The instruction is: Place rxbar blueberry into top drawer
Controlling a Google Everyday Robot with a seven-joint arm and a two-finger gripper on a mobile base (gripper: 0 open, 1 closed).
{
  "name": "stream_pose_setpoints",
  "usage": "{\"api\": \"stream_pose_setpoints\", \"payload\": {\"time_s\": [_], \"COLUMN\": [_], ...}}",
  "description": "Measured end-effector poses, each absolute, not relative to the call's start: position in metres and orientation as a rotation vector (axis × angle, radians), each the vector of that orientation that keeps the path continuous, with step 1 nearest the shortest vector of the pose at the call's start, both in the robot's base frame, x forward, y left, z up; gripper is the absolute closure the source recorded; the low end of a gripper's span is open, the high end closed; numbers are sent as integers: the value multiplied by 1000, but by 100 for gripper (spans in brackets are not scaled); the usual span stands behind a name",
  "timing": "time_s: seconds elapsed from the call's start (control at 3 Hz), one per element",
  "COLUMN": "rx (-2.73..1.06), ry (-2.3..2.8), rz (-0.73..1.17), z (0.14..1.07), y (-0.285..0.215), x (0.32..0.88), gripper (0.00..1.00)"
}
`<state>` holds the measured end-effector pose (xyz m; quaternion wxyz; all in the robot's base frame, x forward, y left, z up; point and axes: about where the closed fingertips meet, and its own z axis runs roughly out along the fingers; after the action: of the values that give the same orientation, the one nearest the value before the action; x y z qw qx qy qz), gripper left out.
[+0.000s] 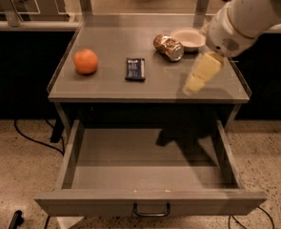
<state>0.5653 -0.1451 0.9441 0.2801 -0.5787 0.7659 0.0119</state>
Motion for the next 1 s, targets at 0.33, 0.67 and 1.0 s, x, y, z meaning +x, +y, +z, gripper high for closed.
{"api": "stream_pose_setpoints", "payload": {"time_s": [0.33, 0.67, 1.0], "rx": [-1501, -1453, -1450], "ry": [1990, 1956, 1953], "rz": [21, 36, 38], "z": [944, 940, 939], "y": [-113, -86, -84], "x": [618, 654, 656], "gripper": [0, 0, 0]}}
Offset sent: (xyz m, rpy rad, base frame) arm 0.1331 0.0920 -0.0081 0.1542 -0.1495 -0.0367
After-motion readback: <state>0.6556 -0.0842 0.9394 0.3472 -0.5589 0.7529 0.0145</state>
